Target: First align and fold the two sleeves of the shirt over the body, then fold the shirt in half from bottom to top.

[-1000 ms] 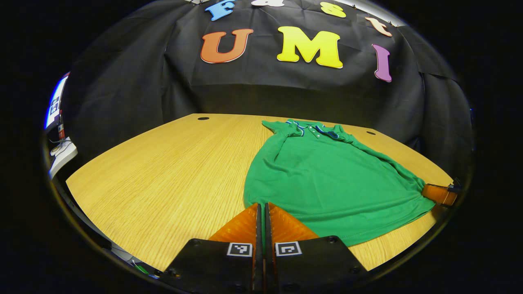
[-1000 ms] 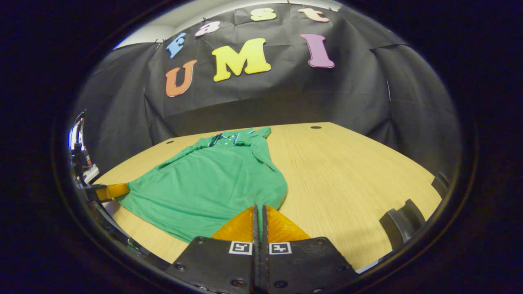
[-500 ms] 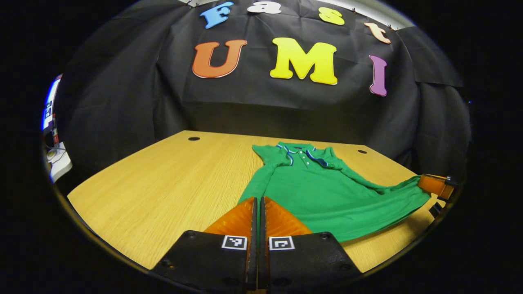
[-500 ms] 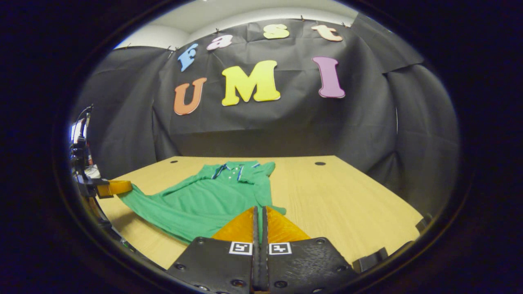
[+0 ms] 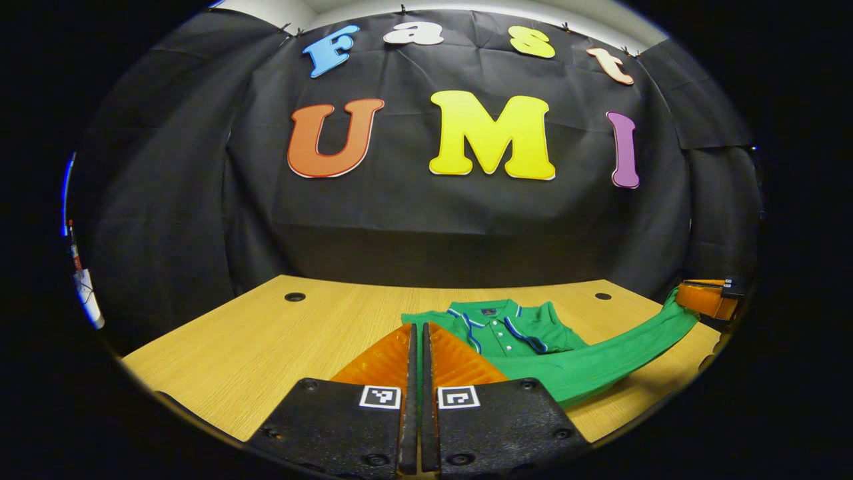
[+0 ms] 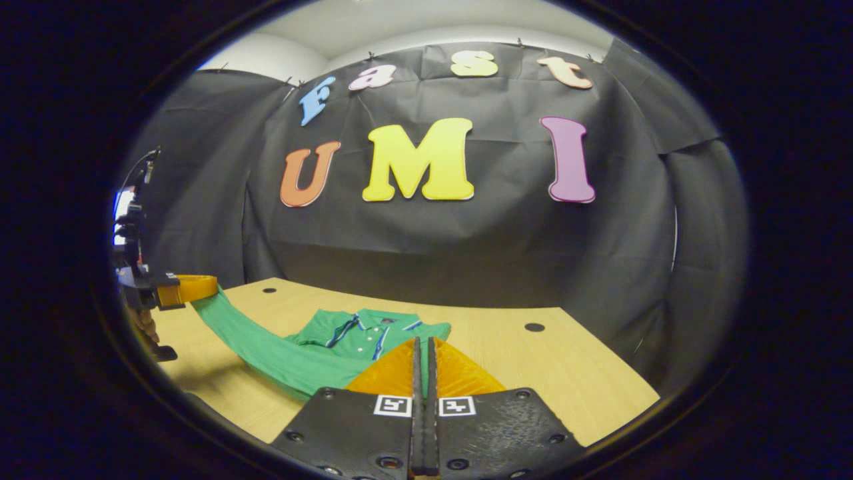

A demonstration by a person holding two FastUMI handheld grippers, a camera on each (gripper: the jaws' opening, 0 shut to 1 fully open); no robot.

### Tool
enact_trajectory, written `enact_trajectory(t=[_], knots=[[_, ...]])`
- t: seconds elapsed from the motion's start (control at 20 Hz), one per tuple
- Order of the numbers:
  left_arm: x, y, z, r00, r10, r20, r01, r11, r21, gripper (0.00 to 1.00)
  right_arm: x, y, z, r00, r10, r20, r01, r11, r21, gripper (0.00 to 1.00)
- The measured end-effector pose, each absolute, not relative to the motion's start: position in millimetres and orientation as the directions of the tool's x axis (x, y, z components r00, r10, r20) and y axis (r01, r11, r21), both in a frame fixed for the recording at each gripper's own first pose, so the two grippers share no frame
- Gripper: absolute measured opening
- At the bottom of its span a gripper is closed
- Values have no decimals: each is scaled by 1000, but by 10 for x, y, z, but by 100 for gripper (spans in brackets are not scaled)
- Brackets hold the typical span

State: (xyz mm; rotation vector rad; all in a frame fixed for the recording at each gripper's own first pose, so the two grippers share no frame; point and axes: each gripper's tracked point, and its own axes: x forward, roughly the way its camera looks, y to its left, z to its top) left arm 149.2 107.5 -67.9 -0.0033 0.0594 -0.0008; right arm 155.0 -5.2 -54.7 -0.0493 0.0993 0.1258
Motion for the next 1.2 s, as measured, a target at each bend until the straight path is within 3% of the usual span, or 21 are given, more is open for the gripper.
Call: enact_trajectory(t=[0.3,0.45,0.75,1.2], knots=[[2433,1177,-567,997,-8,-76,6,1000,-28,8,2585,32,-406,991,86,-105,-98,989,-110,0],[2972,1254,-501,997,7,-76,-4,1000,27,8,3143,0,-397,995,49,-91,-59,992,-114,0],[3676,1333,-851,993,-4,-116,8,1000,30,8,4044,1,-808,990,24,-139,-32,998,-55,0],[4228,1241,-1404,987,-28,-156,35,998,44,8,4536,15,-1351,989,-3,-149,-12,995,-96,0]])
